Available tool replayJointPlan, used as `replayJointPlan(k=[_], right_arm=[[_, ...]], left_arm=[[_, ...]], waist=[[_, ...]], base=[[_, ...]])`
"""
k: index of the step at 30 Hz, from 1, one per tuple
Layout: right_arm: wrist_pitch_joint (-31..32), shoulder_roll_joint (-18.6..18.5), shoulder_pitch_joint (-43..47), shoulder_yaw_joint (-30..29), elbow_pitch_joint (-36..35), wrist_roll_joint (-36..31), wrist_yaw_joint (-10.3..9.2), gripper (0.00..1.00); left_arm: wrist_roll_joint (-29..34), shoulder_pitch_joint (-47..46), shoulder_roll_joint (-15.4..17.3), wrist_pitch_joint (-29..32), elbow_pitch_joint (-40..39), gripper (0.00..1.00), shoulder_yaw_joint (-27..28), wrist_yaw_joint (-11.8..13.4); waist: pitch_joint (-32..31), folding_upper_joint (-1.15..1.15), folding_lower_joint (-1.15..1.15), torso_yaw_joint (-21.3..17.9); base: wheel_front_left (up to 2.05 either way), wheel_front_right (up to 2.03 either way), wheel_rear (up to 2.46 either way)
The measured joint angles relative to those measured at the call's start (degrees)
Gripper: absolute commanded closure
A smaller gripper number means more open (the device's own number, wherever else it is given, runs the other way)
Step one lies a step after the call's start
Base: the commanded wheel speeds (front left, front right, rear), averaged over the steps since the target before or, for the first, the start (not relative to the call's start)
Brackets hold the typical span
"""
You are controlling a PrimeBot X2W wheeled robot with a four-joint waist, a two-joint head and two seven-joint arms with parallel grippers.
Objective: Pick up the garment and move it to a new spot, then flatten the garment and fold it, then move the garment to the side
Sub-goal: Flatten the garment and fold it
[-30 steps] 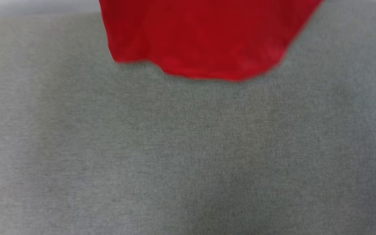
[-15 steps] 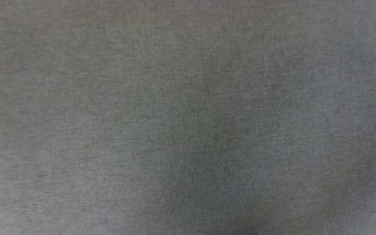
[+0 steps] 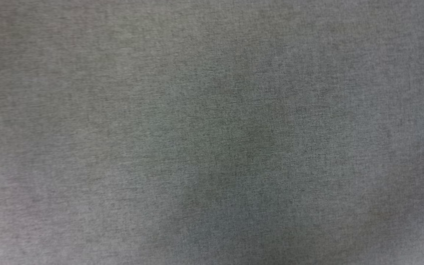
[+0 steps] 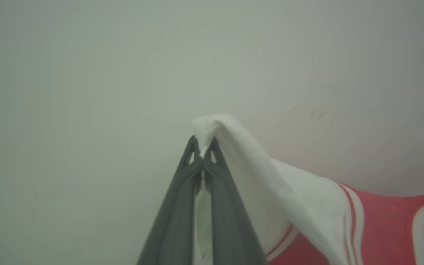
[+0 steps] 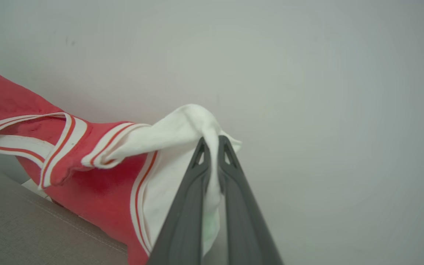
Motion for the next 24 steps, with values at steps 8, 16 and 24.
replayJointPlan(k=[8,16,24], right_arm=[[-1.8,-3.2,9.0,2.9,-0.9,6.2,0.00,1.00],[-3.7,-8.1,27.1,3.3,-6.2,11.2,0.00,1.00],[-2.4,-9.8,48.4,-0.1,-11.3,14.3,0.00,1.00]], left_arm=[[-2.8,10.3,-2.2,-1.8,-0.6,1.00,-0.1,-1.3],[-7.1,31.3,-3.9,-3.7,-8.3,1.00,1.3,-0.7],[-9.1,54.2,-2.2,-3.9,-18.6,1.00,1.6,2.9]], waist=[[-3.3,0.00,0.00,1.8],[-10.1,0.00,-0.01,3.9],[-18.8,0.00,-0.01,5.2]], base=[[0.00,0.00,0.00],[0.00,0.00,0.00],[0.00,0.00,0.00]])
